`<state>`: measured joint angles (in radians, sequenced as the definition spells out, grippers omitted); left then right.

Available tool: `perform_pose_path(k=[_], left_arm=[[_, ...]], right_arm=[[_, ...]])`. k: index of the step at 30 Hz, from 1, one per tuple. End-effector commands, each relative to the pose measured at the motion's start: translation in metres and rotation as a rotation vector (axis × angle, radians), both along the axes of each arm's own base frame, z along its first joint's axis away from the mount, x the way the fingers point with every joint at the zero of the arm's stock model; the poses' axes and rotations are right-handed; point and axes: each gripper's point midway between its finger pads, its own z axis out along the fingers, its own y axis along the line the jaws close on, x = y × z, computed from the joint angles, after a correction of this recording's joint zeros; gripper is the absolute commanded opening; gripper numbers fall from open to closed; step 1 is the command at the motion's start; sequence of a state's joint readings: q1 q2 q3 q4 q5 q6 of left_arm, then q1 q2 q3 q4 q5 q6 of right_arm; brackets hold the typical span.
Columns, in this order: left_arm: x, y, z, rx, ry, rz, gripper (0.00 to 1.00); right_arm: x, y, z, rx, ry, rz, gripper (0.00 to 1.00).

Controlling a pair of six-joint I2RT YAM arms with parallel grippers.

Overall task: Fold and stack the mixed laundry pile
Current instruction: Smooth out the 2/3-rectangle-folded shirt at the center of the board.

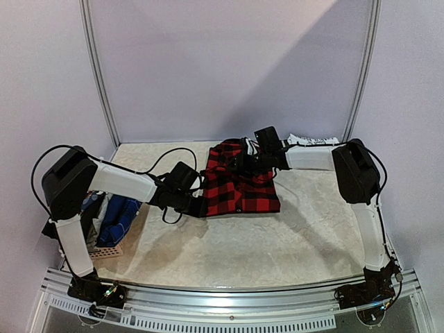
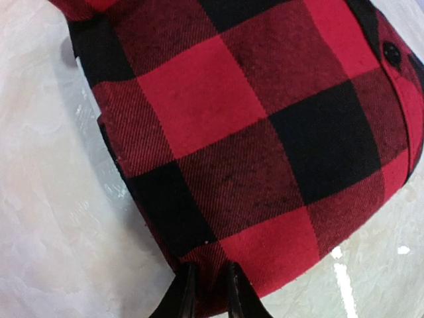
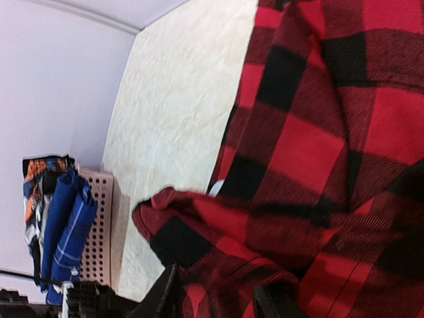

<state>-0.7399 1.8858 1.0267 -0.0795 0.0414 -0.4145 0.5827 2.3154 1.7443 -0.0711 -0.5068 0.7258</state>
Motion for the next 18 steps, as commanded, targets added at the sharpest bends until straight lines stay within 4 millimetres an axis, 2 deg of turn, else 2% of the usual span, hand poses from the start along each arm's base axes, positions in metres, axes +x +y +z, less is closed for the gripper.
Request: perform_pose_path(k=[1,5,9,14,18], left_arm=[[-0.008,0.001,-0.014,0.024,0.020,-0.019,0.17],[-0.009,0.002,-0.015,0.029,0.022,-0.017,0.17],[-0.009,0.002,-0.012,0.022,0.016,-0.018,0.17],[-0.008,0.002,0.002,0.012,-0.007,-0.023,0.19],[-0.004,0.002,0.015,0.015,-0.035,-0.025,0.26]], right_arm=[[0.025,0.000,0.000,0.055,0.009,-0.053,0.40],[0.035,-0.007,-0.006,0.068,0.034,-0.087,0.43],[0.048,-0.019,0.001,0.047,0.012,-0.122,0.46],[0.060,-0.046,0.015,-0.023,-0.034,-0.162,0.51],[0.056,-0.058,0.038,-0.091,-0.116,-0.134,0.57]])
